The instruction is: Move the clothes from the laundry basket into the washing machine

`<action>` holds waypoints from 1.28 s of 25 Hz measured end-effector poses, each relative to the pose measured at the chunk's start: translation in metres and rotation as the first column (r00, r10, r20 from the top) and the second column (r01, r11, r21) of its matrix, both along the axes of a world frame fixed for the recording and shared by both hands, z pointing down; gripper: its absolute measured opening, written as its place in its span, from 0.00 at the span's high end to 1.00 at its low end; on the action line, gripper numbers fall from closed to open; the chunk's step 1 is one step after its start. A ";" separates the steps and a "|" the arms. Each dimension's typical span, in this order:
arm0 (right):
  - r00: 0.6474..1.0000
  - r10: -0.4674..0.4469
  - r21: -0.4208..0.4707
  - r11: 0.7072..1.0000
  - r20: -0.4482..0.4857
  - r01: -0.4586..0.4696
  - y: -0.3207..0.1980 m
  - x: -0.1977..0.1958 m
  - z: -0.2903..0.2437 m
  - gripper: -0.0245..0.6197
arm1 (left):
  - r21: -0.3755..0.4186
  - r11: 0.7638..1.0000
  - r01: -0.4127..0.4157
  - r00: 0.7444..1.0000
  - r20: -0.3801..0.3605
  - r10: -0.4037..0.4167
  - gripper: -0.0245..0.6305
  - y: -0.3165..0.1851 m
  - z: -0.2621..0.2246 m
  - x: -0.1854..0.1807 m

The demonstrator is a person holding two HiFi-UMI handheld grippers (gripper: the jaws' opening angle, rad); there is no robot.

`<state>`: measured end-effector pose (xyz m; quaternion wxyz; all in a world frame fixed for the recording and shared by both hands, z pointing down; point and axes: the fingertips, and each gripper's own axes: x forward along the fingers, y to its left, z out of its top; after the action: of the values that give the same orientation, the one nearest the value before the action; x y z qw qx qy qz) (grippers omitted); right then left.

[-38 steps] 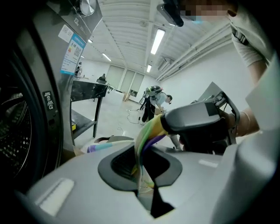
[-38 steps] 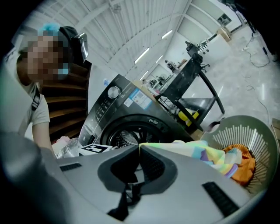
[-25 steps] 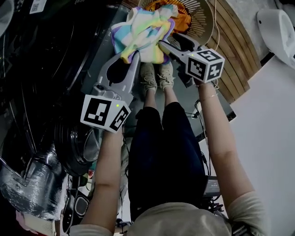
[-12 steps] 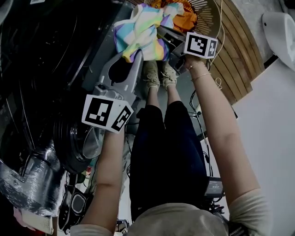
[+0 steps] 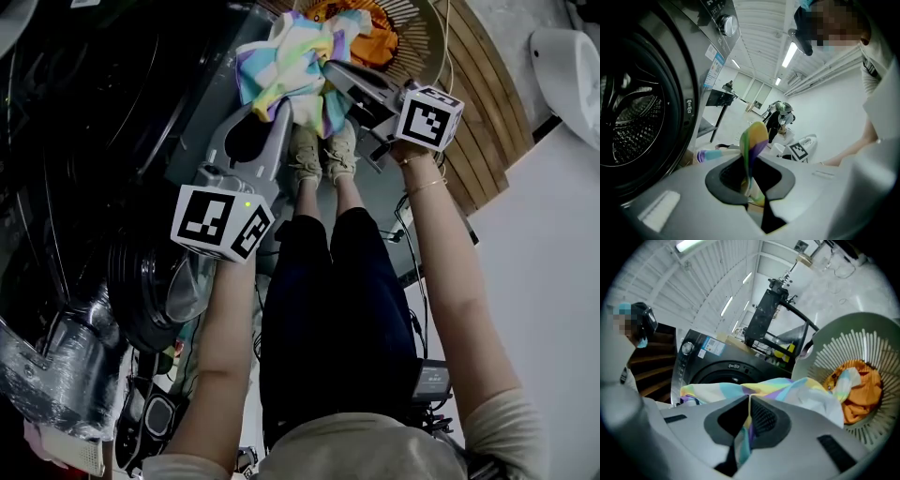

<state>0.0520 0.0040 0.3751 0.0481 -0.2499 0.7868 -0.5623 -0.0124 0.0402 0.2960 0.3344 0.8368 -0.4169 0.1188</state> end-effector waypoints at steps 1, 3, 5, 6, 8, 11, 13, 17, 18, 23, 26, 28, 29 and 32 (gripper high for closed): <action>1.000 0.011 0.002 1.000 -0.017 -0.011 -0.002 0.005 0.001 0.94 | -0.001 1.000 0.000 1.000 -0.001 0.000 0.90 0.000 -0.001 0.000; 0.999 0.031 -0.001 1.000 0.016 -0.031 -0.005 0.011 -0.004 0.95 | 0.000 1.000 -0.005 1.000 0.006 0.005 0.90 0.000 -0.001 0.001; 0.996 0.041 0.014 0.999 0.082 -0.042 -0.007 0.013 -0.021 0.95 | 0.008 1.000 -0.026 0.999 0.026 0.025 0.90 0.002 0.003 0.002; 0.993 0.037 0.033 0.999 0.111 -0.041 -0.006 0.012 -0.035 0.95 | 0.011 0.999 -0.039 0.998 0.040 0.039 0.90 0.003 0.005 0.004; 0.987 0.005 0.086 0.996 0.163 -0.020 -0.004 0.006 -0.066 0.95 | 0.015 0.997 -0.071 0.996 0.053 0.070 0.90 0.004 0.010 0.009; 0.969 -0.071 0.141 0.989 0.237 0.038 0.001 -0.009 -0.102 0.95 | 0.010 0.992 -0.123 0.992 0.037 0.123 0.89 0.001 0.017 0.022; 0.961 -0.112 0.150 0.986 0.252 0.075 0.004 -0.016 -0.112 0.95 | 0.009 0.988 -0.154 0.988 0.016 0.154 0.89 -0.004 0.022 0.031; 0.957 -0.173 0.136 0.980 0.234 0.144 0.011 -0.022 -0.111 0.95 | 0.047 0.969 -0.244 0.966 -0.080 0.247 0.81 -0.006 0.015 0.048; 0.956 -0.184 0.134 0.979 0.227 0.157 0.013 -0.024 -0.110 0.95 | 0.049 0.962 -0.269 0.957 -0.103 0.273 0.77 -0.005 0.014 0.050; 0.947 -0.271 0.117 0.960 0.170 0.254 0.024 -0.029 -0.100 0.95 | 0.057 0.915 -0.400 0.913 -0.062 0.403 0.70 0.001 0.021 0.056; 0.935 -0.337 0.102 0.940 0.110 0.327 0.028 -0.036 -0.090 0.95 | 0.076 0.886 -0.456 0.890 0.039 0.455 0.72 0.003 0.032 0.059; 0.932 -0.353 0.092 0.934 0.077 0.346 0.028 -0.040 -0.084 0.95 | 0.087 0.879 -0.469 0.883 0.080 0.463 0.80 0.006 0.037 0.060; 0.931 -0.359 0.090 0.931 0.061 0.353 0.028 -0.043 -0.081 0.95 | 0.092 0.880 -0.466 0.884 0.098 0.458 0.87 0.008 0.039 0.060; 0.926 -0.378 0.098 0.922 0.013 0.375 0.030 -0.053 -0.076 0.95 | 0.098 0.912 -0.399 0.915 0.110 0.388 0.90 0.009 0.045 0.047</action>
<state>-0.0007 0.0344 0.2987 -0.0363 -0.0827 0.8448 -0.5273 0.0347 0.0487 0.3410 0.2344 0.9159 -0.2605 0.1956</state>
